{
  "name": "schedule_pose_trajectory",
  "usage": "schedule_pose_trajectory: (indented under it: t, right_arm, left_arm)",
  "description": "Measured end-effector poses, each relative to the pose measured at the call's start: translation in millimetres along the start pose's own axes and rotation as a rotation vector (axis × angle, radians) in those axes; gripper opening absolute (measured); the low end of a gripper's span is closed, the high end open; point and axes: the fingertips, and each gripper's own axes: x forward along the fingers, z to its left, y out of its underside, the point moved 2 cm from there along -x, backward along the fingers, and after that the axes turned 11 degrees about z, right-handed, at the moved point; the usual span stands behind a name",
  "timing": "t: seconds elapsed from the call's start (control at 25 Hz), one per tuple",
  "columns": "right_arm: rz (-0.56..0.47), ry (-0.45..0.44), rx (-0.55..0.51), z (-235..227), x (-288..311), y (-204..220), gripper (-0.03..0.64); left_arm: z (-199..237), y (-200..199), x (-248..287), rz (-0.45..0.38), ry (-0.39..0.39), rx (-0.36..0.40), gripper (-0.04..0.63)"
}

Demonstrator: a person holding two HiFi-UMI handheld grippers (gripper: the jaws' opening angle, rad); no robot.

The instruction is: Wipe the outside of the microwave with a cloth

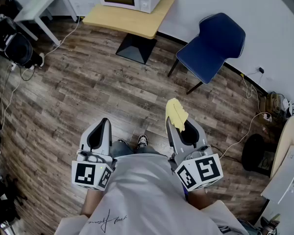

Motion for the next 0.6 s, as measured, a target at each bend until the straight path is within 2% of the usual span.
schedule_pose_trajectory:
  t: [0.28, 0.48, 0.6]
  right_arm:
    - [0.016, -0.004, 0.019, -2, 11, 5, 0.117]
    - [0.034, -0.078, 0.077, 3, 30, 3, 0.123]
    - [0.046, -0.089, 0.079, 7, 51, -2, 0.124]
  left_arm:
    - [8, -1, 1, 0.0, -0.007, -0.004, -0.002]
    - [24, -3, 5, 0.009, -0.027, -0.01, -0.002]
    - [43, -5, 13, 0.011, -0.03, -0.016, -0.002]
